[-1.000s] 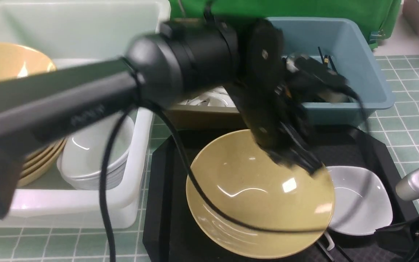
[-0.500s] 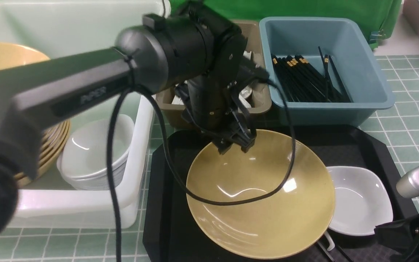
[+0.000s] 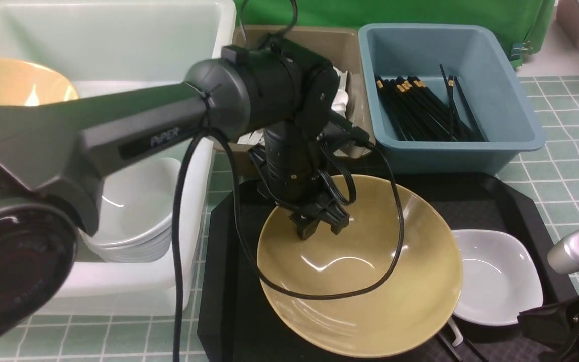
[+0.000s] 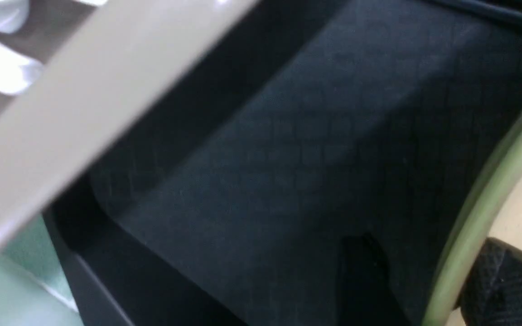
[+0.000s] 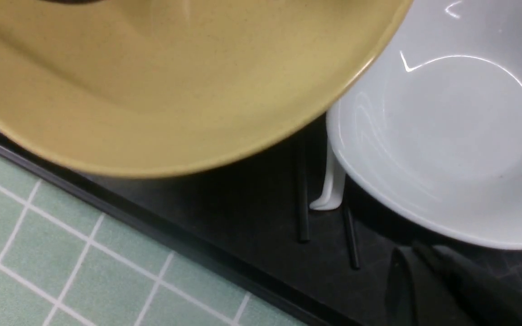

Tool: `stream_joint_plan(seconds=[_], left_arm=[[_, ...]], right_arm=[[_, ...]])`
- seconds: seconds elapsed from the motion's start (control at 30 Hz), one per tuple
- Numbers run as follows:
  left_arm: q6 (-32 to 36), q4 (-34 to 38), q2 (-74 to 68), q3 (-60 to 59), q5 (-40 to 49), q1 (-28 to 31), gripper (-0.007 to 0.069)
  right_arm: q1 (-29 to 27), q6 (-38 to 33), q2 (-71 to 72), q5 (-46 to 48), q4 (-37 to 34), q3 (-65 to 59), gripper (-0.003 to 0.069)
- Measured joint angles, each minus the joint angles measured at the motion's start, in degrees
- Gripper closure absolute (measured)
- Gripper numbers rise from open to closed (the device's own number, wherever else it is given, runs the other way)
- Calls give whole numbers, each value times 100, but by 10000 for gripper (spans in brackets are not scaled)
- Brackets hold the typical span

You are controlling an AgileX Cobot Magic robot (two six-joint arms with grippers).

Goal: On blue table put chopsticks spoon bowls plates into blue grey white boxes.
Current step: 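Grasp the large bowl on the tray by its rim, then place the tan bowl onto the bowl stack in the left bin with the left gripper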

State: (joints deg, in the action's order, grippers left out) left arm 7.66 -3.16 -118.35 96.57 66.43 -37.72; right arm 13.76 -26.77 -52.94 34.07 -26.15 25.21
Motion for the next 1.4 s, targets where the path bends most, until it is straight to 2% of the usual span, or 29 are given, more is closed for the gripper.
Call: stream_joint_plan(seconds=[0.13, 0.3, 0.47, 0.6, 0.67, 0.9, 0.93, 1.07, 1.1, 1.27, 1.4], left_arm=[[0, 59, 164, 0, 115, 0, 449], [74, 181, 827, -31, 165, 17, 604], [357, 570, 1536, -52, 26, 352, 616], [761, 1644, 2251, -81, 34, 1165, 618], [795, 1791, 2469, -81, 39, 1522, 618], [325, 1786, 3300, -81, -3, 3889, 618], [285, 1770, 3349, -81, -3, 4056, 618], [-45, 1738, 3488, -93, 38, 5663, 618], [-93, 1753, 3488, -123, 38, 5911, 618], [-218, 1782, 3488, -623, -160, 6603, 618], [-309, 1708, 3488, -1124, -442, 6689, 616]], right_arm=[[0, 11, 0, 0, 0, 0, 591], [0, 15, 0, 0, -1, 0, 588], [0, 15, 0, 0, -6, 0, 582], [0, 66, 0, 0, -6, 0, 580], [0, 82, 0, 0, -6, 0, 578], [0, 100, 0, -8, -12, 0, 569], [0, 100, 0, -15, -20, 0, 569], [0, 104, -5, -15, -181, 0, 565], [0, 104, -5, -21, -214, 0, 563], [0, 104, -5, -36, -251, 0, 560], [0, 104, -5, -36, -258, 0, 559]])
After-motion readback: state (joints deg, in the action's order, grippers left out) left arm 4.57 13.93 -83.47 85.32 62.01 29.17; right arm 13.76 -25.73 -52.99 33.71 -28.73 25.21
